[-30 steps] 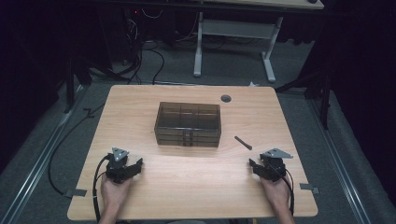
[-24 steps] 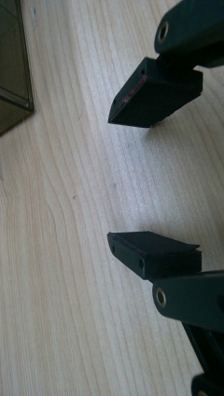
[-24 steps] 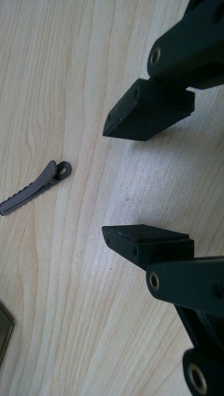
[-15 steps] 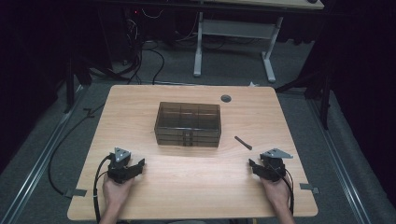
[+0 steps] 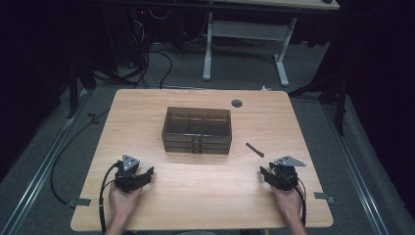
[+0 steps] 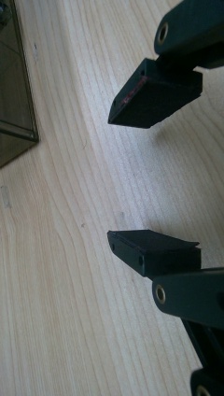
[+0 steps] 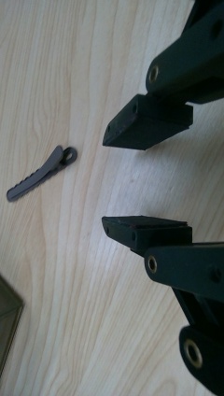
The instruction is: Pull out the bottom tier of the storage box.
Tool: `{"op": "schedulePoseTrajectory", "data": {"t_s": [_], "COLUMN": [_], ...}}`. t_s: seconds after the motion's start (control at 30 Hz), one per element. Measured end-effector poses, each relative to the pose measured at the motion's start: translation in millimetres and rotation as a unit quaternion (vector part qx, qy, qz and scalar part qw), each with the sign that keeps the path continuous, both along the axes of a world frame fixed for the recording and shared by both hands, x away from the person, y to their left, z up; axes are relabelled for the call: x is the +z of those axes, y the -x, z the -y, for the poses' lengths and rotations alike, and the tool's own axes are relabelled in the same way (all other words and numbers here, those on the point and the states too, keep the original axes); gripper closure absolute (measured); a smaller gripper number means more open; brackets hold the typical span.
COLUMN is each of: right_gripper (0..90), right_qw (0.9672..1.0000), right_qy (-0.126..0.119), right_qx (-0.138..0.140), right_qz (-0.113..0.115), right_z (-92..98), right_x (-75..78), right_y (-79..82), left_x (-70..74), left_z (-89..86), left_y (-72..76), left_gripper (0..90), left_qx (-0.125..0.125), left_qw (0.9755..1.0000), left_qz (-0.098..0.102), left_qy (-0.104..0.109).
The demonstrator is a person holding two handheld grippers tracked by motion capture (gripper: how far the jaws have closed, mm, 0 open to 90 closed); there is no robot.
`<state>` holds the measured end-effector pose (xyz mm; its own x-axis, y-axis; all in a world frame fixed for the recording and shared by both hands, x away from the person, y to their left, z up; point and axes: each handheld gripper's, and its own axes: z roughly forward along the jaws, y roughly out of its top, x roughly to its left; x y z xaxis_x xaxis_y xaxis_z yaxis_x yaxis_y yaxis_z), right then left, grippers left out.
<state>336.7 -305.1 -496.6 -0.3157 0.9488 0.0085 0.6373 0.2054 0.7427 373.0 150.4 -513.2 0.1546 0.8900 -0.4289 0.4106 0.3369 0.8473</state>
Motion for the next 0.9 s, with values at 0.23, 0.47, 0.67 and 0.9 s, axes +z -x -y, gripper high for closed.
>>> {"op": "schedulePoseTrajectory", "data": {"t_s": [0.23,0.47,0.67,0.9], "right_gripper": [58.1,58.4,60.6,61.8], "right_qw": [0.9995,0.9981,0.9968,0.9956], "right_qy": [-0.016,-0.037,-0.050,-0.053], "right_qx": [0.025,0.042,0.056,0.072], "right_qz": [0.011,0.024,0.024,0.027], "right_z": [-10.4,-20.8,-29.6,-38.7], "right_x": [6.3,13.9,24.9,36.5], "right_y": [0.3,-2.8,-9.8,-18.7], "left_x": [-3.4,-3.8,-4.6,-4.7], "left_z": [5.1,7.7,8.1,8.3], "left_y": [0.3,0.8,0.4,0.4], "left_gripper": [37.3,37.1,36.0,35.7], "left_qx": [-0.006,-0.008,-0.004,-0.004], "left_qw": [1.0000,0.9999,0.9998,0.9998], "left_qz": [-0.002,-0.001,-0.004,-0.004], "left_qy": [-0.006,-0.010,-0.019,-0.019]}}
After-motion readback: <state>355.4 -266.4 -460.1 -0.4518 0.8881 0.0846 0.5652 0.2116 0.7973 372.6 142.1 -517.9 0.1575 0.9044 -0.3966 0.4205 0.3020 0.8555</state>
